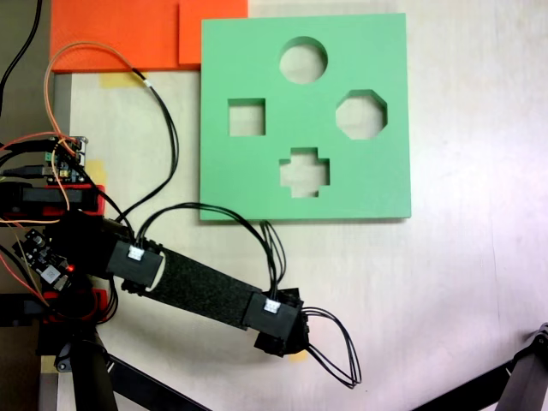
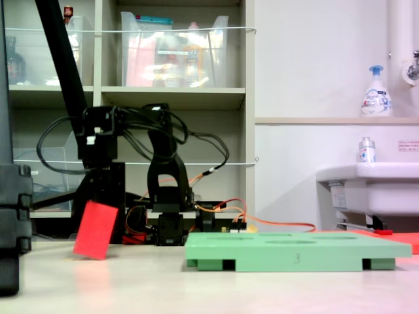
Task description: Put the square block into the corresponding hole
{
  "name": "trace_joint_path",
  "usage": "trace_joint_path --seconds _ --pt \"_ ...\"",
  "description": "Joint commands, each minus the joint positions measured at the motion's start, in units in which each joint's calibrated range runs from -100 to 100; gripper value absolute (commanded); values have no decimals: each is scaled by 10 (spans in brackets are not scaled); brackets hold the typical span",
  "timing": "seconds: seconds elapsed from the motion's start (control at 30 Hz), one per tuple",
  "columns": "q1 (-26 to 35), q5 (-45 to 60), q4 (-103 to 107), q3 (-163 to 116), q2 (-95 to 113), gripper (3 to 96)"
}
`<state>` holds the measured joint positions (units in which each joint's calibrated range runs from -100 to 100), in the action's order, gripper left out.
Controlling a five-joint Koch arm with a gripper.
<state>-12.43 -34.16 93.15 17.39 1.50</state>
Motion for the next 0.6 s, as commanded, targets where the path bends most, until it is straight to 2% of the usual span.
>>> trace_joint_path --seconds 0.03,0.4,0.6 --pt "-1 2 17 -11 72 244" --pt "29 -52 69 -16 275 215" --pt "128 -153 69 -14 407 216"
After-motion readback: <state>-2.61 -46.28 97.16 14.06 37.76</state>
